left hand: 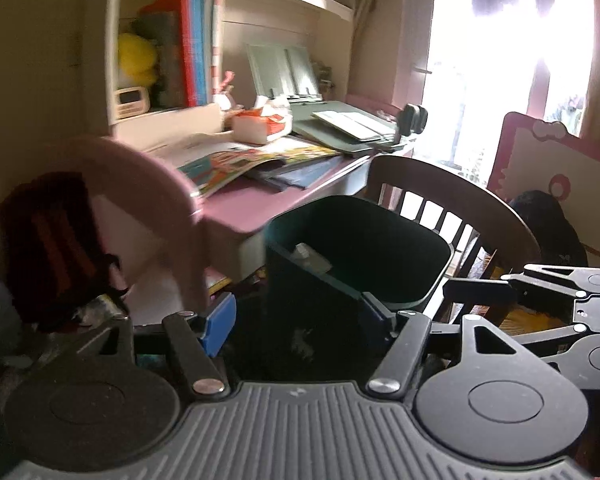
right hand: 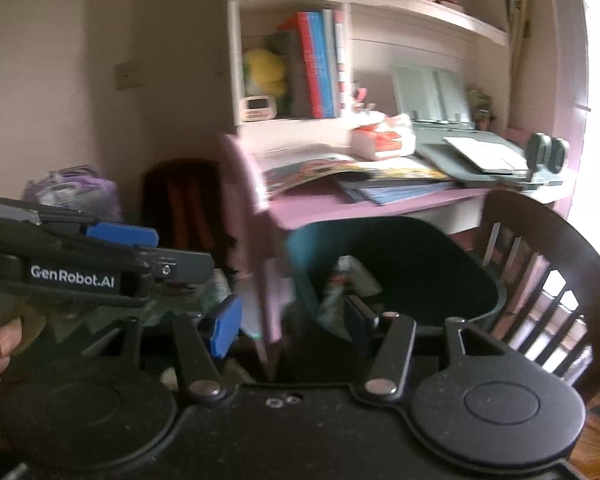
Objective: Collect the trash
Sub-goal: 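Move both tools back down toward the trash pile under the quilt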
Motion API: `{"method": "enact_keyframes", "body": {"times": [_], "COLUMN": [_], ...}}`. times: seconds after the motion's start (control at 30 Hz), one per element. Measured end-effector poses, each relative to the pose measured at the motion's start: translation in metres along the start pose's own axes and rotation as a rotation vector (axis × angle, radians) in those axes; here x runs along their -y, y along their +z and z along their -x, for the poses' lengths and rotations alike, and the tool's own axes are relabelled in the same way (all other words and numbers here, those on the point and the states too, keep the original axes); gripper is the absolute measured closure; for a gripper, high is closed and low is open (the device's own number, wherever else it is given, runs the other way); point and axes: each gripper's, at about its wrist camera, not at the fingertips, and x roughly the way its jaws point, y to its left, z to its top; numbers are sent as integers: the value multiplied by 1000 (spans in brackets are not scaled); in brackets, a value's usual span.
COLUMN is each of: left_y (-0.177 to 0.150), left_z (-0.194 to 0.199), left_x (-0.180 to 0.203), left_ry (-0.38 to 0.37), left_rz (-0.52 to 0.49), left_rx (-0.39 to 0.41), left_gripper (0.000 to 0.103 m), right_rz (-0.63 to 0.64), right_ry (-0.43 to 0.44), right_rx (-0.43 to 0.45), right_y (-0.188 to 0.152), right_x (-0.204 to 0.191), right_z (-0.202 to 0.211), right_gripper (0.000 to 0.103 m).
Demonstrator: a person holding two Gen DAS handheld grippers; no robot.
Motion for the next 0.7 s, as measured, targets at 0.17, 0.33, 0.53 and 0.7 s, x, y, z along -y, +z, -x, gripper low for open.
{"method": "enact_keyframes", "body": {"times": [0.17, 0.33, 0.53, 0.7], "left_y": [-32, -69, -119, -166], "left_z": [34, 58, 67, 53], "left_x": [-38, -76, -122, -157], "left_ry": [25, 58, 100, 157], "left_rz": [54, 86, 137, 159], "left_rx": [-4, -5, -30, -62], "left_gripper": [27, 22, 18, 1], "right_rz": [1, 28, 22, -45], "right_ry": [98, 172, 249, 275], "right_rx": [-20, -68, -140, -228], "right_y": [-17, -38, -71, -103], "right_x": [-44, -91, -138, -156], "right_z": [-2, -17, -53, -103], "right_gripper": [46, 46, 46, 45]}}
